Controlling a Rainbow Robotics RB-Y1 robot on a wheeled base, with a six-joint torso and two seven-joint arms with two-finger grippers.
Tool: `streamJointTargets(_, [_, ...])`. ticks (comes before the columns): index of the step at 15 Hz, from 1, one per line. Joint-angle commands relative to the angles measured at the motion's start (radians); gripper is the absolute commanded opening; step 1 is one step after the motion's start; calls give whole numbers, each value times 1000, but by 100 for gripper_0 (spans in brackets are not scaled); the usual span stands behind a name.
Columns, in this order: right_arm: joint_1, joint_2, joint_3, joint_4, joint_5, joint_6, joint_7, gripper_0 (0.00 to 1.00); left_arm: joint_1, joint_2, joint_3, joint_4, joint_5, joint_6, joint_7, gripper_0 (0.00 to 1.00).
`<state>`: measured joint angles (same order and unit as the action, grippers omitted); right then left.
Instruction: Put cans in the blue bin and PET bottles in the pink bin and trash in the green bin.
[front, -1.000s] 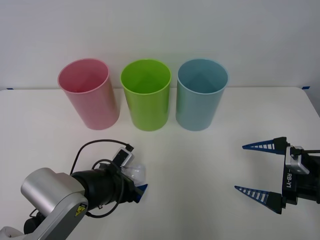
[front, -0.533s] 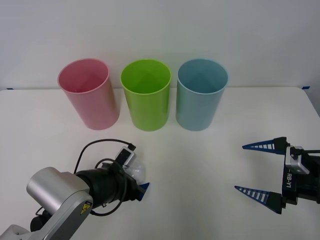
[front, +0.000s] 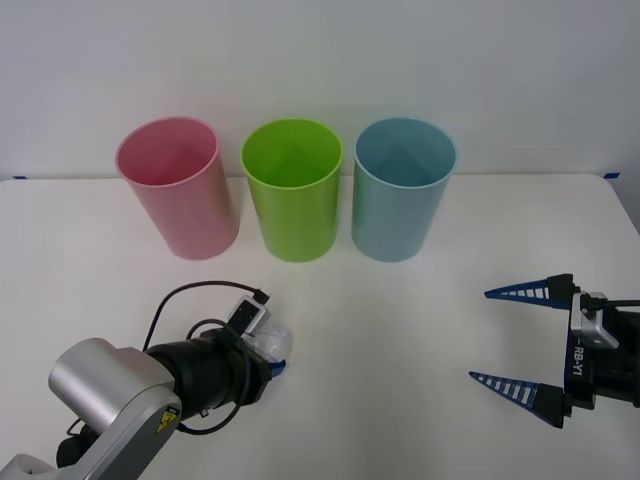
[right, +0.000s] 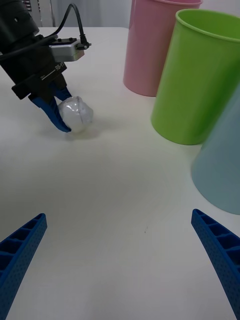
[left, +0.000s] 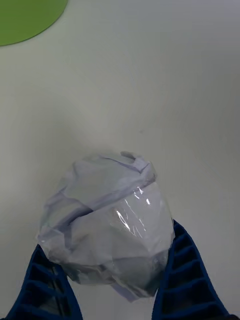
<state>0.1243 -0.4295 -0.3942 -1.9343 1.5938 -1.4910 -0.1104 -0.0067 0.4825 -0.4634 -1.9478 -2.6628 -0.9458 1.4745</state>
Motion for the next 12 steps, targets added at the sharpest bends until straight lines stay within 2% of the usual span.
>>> streamJointTargets(1, [0, 0, 0, 0, 0, 0, 0, 100, 8, 4, 0, 6, 9, 22, -25, 1])
streamJointTargets(6, [0, 0, 0, 0, 0, 0, 0, 100, 22, 7, 0, 0, 30, 22, -39, 0])
streamJointTargets(8, [0, 0, 0, 0, 0, 0, 0, 100, 24, 15, 8, -6, 67, 35, -56, 0])
streamJointTargets(12, [0, 0, 0, 0, 0, 0, 0, 100, 34, 19, 74, 13, 274, 71, -267, 0])
